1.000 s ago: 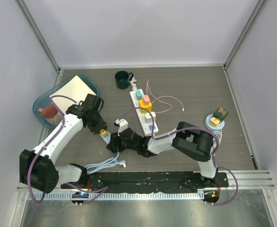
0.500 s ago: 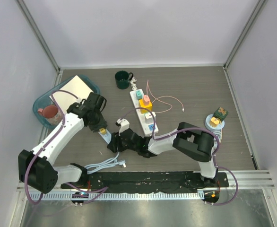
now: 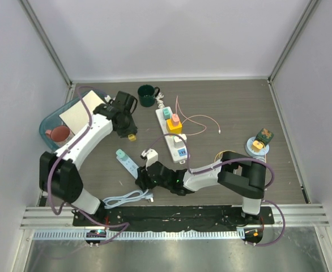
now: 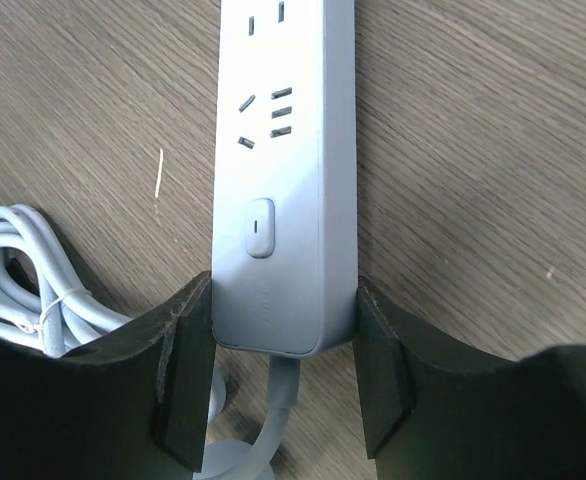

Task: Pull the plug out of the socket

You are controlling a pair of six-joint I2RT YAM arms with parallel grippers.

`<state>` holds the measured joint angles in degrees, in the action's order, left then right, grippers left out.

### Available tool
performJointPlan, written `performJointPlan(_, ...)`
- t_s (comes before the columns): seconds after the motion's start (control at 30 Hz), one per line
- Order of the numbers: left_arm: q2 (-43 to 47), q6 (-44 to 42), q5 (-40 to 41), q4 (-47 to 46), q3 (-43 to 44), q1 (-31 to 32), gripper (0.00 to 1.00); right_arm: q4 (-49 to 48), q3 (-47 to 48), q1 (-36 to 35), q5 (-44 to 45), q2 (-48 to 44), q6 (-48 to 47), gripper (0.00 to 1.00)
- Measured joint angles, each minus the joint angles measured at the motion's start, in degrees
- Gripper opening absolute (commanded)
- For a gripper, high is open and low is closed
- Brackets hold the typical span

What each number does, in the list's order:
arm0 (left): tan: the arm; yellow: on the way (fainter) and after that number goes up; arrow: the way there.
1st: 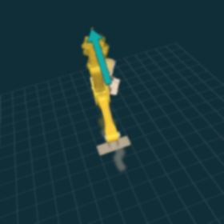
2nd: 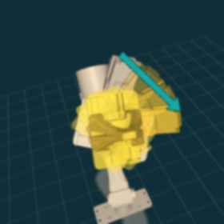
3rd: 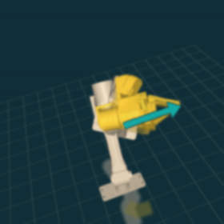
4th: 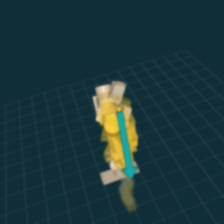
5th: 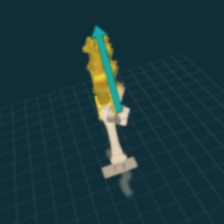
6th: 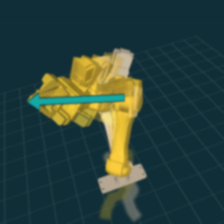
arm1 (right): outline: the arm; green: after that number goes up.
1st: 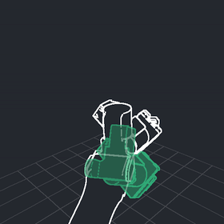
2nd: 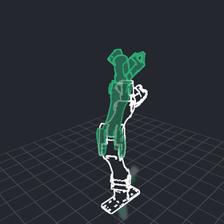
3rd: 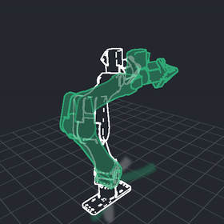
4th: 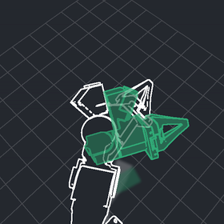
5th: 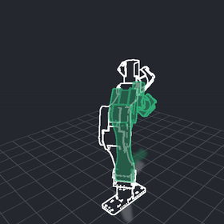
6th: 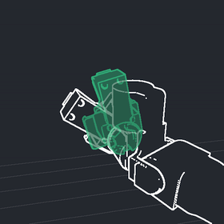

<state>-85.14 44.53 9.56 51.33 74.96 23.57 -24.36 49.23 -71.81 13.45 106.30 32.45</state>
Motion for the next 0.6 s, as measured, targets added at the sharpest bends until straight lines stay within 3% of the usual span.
performJointPlan(0.27,-12.02,-2.51,1.51,-1.90,3.80,-0.11,0.00,3.13,-0.55,-0.15,2.82,-1.70,-2.40,0.58)
performJointPlan(0.33,-14.43,-3.06,1.77,-2.38,4.55,-0.15,0.05,3.41,-0.55,-0.15,3.52,-1.75,-2.69,0.59)
performJointPlan(0.43,-18.25,-3.61,2.10,-2.82,6.10,-0.35,0.18,3.78,-0.55,-0.15,4.48,-1.84,-3.30,0.61)
performJointPlan(0.57,-21.09,-4.79,2.84,-2.91,7.06,-0.46,0.55,5.99,-0.66,-0.15,6.05,-2.84,-3.96,0.75)
performJointPlan(0.6,-21.11,-5.09,2.99,-2.86,7.06,-0.48,0.58,6.82,-0.74,-0.15,6.45,-3.30,-4.11,0.76)
